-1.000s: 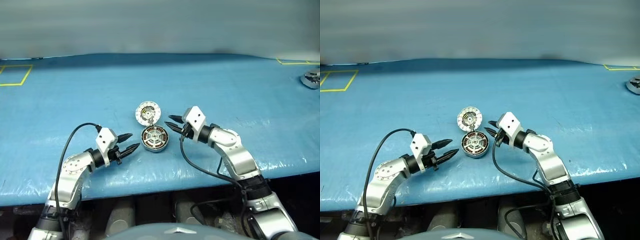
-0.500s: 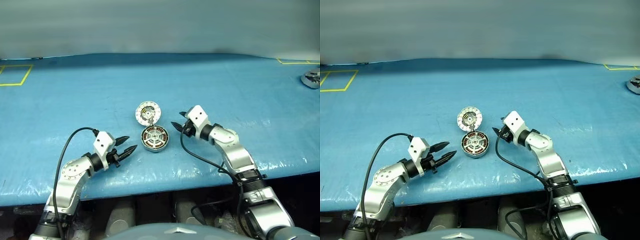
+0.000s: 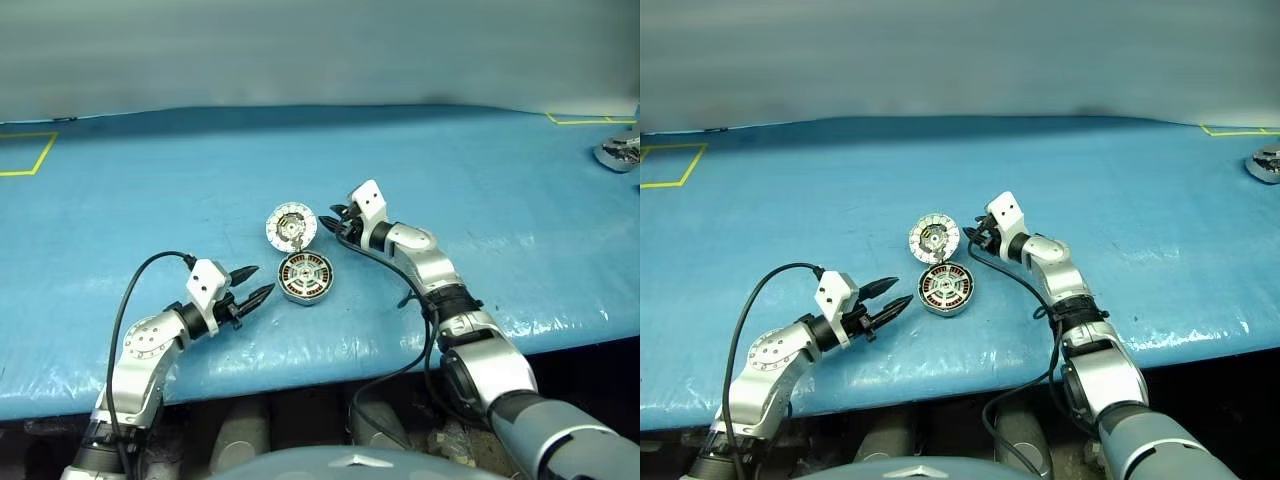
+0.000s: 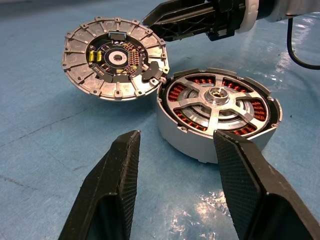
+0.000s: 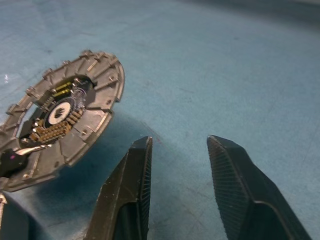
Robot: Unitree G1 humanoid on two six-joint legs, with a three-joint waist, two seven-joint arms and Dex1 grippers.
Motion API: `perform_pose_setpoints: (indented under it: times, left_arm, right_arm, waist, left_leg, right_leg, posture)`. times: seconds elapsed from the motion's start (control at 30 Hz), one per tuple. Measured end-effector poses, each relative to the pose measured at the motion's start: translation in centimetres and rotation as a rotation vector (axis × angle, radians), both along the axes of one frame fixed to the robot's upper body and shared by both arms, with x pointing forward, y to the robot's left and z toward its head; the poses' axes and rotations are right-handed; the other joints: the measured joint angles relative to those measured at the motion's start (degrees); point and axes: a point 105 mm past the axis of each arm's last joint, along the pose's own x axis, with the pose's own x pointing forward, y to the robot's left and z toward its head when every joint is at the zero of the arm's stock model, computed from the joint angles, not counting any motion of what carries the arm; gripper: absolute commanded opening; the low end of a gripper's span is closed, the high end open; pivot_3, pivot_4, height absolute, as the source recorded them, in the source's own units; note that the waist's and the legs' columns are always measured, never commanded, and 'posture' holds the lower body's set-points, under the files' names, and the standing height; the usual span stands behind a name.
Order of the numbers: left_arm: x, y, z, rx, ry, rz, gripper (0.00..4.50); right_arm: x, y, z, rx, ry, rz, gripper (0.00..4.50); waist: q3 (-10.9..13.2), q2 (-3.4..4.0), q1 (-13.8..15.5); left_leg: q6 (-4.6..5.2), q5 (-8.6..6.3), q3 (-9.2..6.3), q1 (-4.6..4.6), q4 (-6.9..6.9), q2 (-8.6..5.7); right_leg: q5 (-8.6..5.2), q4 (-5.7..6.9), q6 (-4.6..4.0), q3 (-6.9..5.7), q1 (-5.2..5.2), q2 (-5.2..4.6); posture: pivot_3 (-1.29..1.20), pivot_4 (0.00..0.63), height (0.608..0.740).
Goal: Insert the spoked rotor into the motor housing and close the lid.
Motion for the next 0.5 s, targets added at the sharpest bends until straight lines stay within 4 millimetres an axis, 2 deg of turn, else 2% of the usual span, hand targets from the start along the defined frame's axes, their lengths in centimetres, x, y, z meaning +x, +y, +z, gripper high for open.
perform_pose_setpoints:
  times: [0.07, 0.23, 0.5]
  left_arm:
    - [-0.1, 0.2, -0.2, 0.001, 0.005, 0.015, 2.47]
    - [-0.2, 0.9, -0.1, 0.005, -0.005, 0.045, 2.47]
    - [-0.2, 1.0, 0.1, 0.009, -0.014, 0.055, 2.47]
  right_arm:
    - [0.3, 0.1, -0.5, -0.007, 0.016, -0.014, 0.26]
    - [0.9, 0.9, -0.2, 0.052, 0.053, -0.017, 0.26]
    - [-1.1, 5.7, 1.5, 0.251, 0.189, 0.248, 0.26]
  waist:
    - [0.0, 0.01, 0.0]
    - [0.0, 0.05, -0.3]
    - [0.1, 0.1, -0.6]
  left_leg:
    - [0.0, 0.0, -0.03, 0.01, -0.12, -0.01]
    - [0.0, 0.0, -0.03, 0.04, -0.19, 0.0]
    - [0.0, 0.0, -0.06, 0.04, -0.19, 0.03]
  right_leg:
    - [-0.03, 0.0, -0.04, -0.01, -0.03, 0.0]
    - [-0.07, 0.0, -0.08, -0.01, -0.04, 0.02]
    - [-0.09, 0.02, -0.03, -0.02, -0.05, 0.06]
  posture:
    - [0.0, 0.15, 0.74]
    - [0.0, 0.15, 0.74]
    - [0.0, 0.15, 0.74]
